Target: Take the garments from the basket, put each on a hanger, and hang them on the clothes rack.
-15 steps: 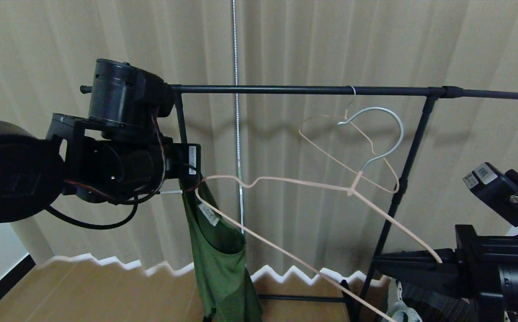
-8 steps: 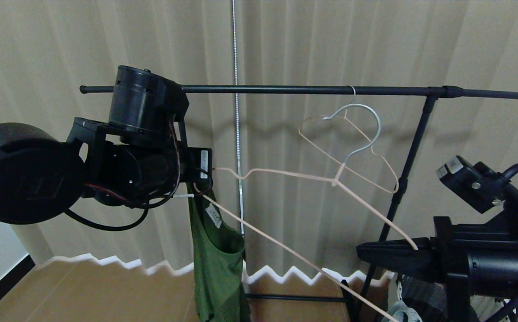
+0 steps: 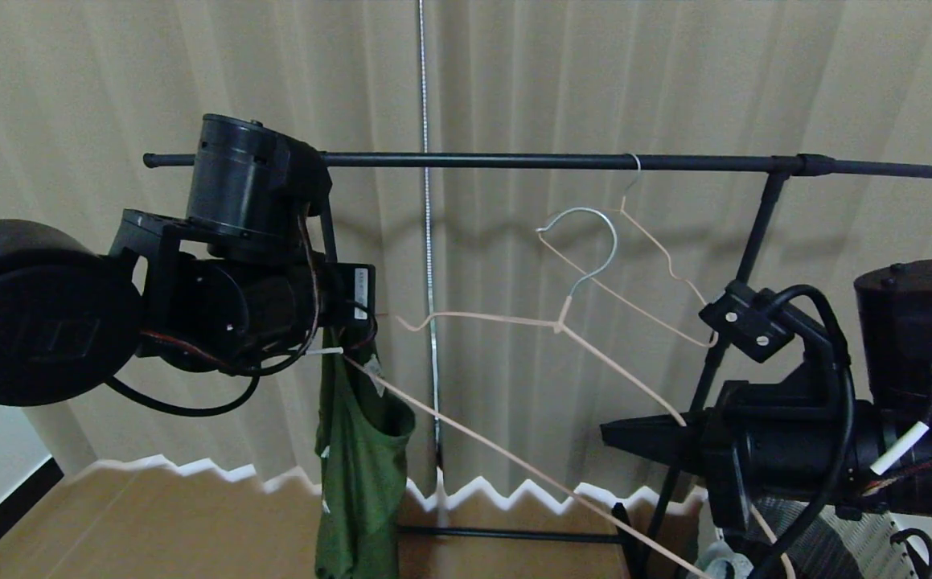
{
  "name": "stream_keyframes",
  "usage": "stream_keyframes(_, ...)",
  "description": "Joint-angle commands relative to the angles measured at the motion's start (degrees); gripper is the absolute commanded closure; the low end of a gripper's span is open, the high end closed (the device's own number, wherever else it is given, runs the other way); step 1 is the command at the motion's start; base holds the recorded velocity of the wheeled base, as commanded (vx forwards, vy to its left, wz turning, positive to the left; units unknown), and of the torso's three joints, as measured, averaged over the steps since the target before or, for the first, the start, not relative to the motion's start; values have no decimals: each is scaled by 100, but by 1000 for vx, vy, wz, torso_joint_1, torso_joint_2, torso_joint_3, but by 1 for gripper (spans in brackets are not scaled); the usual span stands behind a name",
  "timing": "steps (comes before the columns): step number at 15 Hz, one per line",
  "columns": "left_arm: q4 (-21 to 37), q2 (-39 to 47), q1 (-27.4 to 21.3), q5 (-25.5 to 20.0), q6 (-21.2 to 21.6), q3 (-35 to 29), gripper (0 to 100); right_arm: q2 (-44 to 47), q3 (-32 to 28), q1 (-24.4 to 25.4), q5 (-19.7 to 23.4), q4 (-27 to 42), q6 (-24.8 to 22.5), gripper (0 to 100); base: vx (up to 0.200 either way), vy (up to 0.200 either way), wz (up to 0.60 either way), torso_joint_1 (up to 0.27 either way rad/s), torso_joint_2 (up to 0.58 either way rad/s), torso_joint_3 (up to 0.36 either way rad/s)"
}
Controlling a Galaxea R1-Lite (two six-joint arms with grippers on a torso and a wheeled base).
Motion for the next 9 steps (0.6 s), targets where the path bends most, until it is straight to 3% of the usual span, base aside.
stream_keyframes(1,1,-122,0,3,-1,32,100,245,-188,135,-190,0,113,100,0,0,0,0,0,0)
stream_keyframes(6,616,-395,-71,214,-142,14,100,377,-549,161,-603,0,377,100,0,0,0,0,0,0)
stream_keyframes(9,819,-500,-273,223,-265,-3,100,535,-654,161,-629,0,447,100,0,0,0,0,0,0)
